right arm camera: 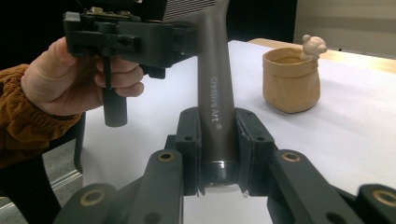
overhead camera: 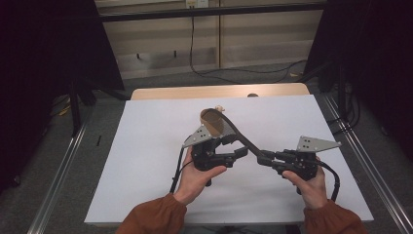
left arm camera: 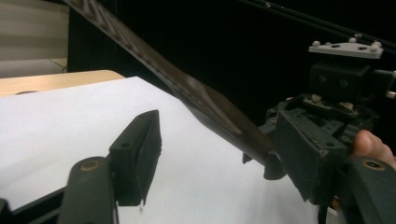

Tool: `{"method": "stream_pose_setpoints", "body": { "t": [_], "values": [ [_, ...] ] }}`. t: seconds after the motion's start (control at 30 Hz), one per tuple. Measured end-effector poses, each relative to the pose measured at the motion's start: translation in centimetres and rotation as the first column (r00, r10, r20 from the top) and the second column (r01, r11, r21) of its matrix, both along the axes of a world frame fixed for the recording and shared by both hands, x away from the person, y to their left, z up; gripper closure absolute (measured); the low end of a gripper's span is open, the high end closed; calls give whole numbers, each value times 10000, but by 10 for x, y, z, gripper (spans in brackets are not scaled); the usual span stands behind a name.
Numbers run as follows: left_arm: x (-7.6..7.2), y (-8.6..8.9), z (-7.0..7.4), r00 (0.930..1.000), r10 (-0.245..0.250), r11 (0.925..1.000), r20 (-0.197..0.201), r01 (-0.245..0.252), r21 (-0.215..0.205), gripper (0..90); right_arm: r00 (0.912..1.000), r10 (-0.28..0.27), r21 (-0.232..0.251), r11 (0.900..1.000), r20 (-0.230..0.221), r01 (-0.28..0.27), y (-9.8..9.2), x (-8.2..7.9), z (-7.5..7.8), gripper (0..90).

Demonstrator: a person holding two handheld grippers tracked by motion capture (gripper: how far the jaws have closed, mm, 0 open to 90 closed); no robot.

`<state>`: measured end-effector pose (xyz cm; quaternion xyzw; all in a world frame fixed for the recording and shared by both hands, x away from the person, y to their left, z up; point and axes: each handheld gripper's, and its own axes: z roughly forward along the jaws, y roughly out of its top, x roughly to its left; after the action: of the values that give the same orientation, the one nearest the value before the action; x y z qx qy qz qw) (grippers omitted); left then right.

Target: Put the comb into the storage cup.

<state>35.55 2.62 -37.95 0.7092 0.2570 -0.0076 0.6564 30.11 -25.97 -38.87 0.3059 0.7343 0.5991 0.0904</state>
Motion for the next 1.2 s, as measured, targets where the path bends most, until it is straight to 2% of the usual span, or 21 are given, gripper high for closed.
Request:
{"method": "stream_pose_setpoints", "body": {
  "t": [0.2,0.33,0.4,0.6,0.73,0.97,1.03,1.1,1.2],
  "values": [
    [5,-4,-2,9984,149,9998,-549,-156,-117,403,9999,-141,-57,9999,40,141,0,0,-1,727],
    [6,-6,-1,9972,110,9997,-744,-125,-206,420,9998,-199,-110,9997,72,199,0,0,-2,727],
    [6,-8,0,9975,34,9998,-703,-47,-190,420,9998,-209,-115,9997,78,210,0,0,-2,727],
    [8,-9,0,9952,132,9994,-965,-162,-309,449,9998,-193,-152,9997,102,195,1,-1,-3,727],
    [11,-8,-1,9906,280,9976,-1341,-361,-590,507,9996,-248,-150,9996,146,250,2,0,-4,727],
    [11,-12,-1,9834,265,9968,-1793,-394,-692,559,9988,-429,-164,9989,222,432,3,-1,-4,727],
    [10,-13,-2,9775,315,9950,-2084,-505,-860,577,9985,-481,-214,9986,263,486,3,-1,-4,727],
    [11,-14,-2,9777,332,9959,-2076,-498,-756,583,9984,-499,-253,9984,277,506,3,-1,-4,727],
    [11,-16,-1,9700,414,9941,-2394,-641,-876,590,9979,-546,-320,9979,340,557,3,-2,-4,727]
  ]
}}
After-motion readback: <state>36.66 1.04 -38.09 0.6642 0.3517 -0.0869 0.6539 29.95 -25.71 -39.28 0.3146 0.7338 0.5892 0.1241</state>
